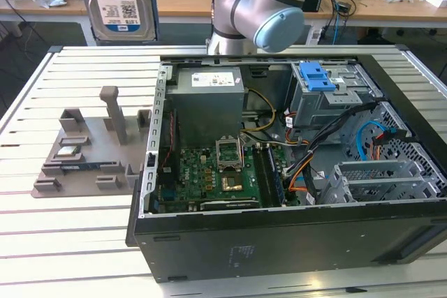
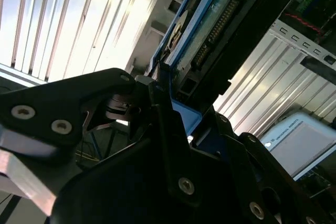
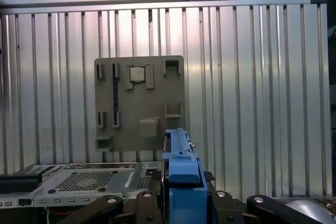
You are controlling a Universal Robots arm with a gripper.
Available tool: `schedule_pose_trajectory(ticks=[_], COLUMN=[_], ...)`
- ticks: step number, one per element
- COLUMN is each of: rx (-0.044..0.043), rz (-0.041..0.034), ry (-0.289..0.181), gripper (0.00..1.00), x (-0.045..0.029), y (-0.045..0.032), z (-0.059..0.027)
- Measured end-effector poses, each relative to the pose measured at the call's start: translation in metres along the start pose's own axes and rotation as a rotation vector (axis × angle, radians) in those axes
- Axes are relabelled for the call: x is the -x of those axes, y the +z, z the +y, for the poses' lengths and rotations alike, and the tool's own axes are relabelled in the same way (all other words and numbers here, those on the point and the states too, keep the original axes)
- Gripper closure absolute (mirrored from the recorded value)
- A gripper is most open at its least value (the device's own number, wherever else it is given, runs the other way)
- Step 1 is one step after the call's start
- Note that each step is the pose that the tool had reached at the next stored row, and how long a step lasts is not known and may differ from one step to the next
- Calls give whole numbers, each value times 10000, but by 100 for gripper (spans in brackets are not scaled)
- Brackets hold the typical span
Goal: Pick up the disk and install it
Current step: 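Pick up the disk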
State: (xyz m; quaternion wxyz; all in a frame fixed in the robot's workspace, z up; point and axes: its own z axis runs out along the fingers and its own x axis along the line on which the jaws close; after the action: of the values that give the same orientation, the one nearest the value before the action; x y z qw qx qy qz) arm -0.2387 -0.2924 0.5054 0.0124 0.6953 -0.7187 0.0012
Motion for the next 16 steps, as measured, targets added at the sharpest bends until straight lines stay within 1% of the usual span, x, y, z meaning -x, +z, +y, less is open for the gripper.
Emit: schedule_pose_trajectory(ticks=[2, 4, 5, 7, 8, 11, 13, 15, 16], rx=[23, 32, 40, 52, 62, 85, 93, 103, 113], rz=[1, 0, 1, 2, 2, 2, 3, 3, 4], ry=[0, 2, 0, 1, -2, 0, 1, 1, -1], gripper=[63, 63, 63, 63, 63, 63, 63, 63, 63], x=[7, 10, 11, 12, 8, -34, -58, -79, -85], y=[-3, -4, -4, -5, -6, -5, -4, -4, -4], z=[-205, -295, -375, -477, -566, -791, -879, -984, -1077])
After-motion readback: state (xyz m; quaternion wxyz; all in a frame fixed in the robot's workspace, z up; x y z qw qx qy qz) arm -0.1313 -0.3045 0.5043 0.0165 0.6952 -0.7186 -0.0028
